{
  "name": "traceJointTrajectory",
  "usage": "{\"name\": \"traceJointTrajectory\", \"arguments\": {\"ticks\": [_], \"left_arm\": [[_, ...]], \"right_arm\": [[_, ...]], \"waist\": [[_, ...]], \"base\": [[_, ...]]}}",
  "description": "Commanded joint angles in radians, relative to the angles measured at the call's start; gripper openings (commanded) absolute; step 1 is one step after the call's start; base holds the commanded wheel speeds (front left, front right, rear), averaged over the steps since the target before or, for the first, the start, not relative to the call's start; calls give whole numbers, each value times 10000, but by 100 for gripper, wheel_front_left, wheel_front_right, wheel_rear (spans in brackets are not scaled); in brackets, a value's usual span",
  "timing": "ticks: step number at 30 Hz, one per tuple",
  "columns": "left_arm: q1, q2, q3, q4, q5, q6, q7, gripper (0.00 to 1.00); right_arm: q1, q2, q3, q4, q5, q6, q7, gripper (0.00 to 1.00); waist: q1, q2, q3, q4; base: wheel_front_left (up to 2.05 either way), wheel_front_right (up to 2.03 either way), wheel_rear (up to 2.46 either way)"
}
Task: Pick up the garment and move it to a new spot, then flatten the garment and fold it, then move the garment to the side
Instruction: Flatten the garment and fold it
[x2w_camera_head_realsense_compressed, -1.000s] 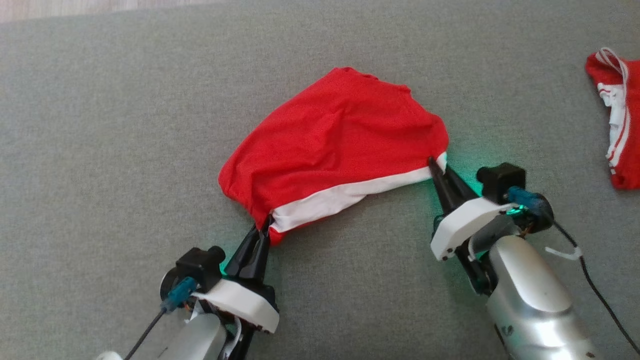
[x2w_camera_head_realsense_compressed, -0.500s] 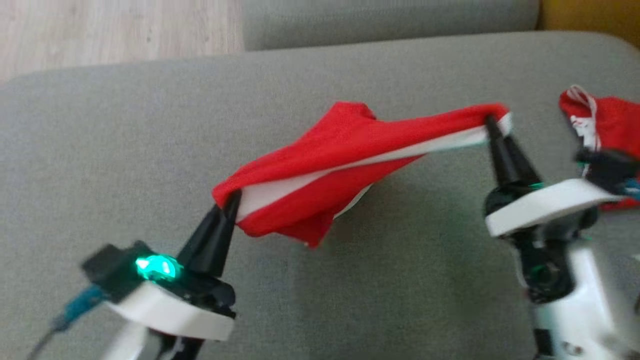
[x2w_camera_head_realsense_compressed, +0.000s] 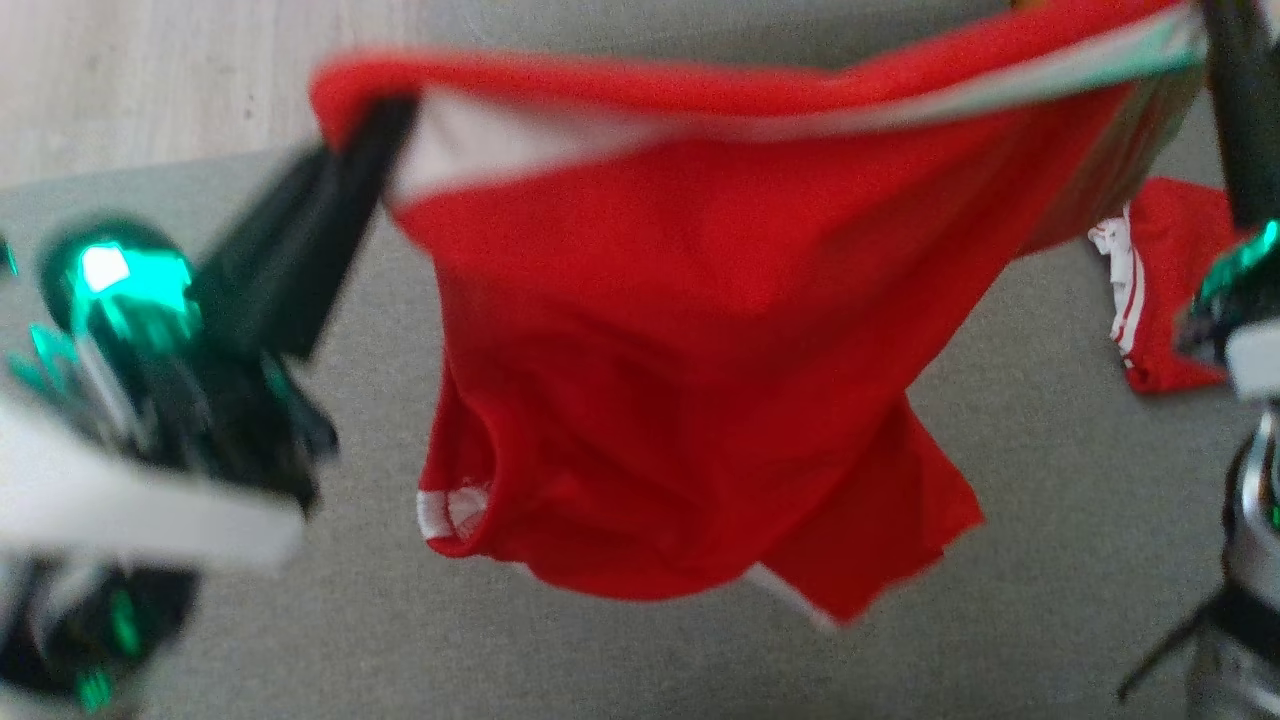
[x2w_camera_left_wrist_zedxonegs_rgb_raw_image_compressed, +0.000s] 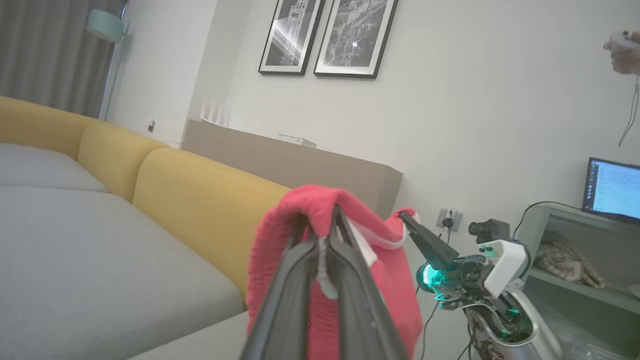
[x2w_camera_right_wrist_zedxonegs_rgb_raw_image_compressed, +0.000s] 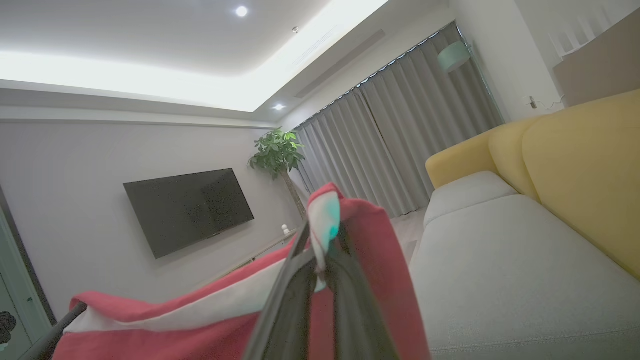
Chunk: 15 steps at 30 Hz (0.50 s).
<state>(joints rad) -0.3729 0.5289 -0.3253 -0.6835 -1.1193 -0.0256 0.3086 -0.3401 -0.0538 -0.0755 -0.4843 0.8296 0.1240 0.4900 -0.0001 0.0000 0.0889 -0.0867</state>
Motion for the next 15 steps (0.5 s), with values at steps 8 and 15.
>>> {"name": "traceJointTrajectory", "arguments": {"ticks": [8, 15], "left_arm": [[-3797, 246, 150, 4253, 1224, -177, 424, 0], [-6242, -551, -182, 8377, 3119, -543, -1577, 0]], "right_arm": [[-3692, 34, 616, 3685, -462, 67, -871, 0], [-6657, 34, 1565, 7983, -12, 67, -3944, 0]], "waist": [[1, 0, 1323, -408], [1, 0, 2214, -711]], "base": [[0, 0, 0], [0, 0, 0]]}}
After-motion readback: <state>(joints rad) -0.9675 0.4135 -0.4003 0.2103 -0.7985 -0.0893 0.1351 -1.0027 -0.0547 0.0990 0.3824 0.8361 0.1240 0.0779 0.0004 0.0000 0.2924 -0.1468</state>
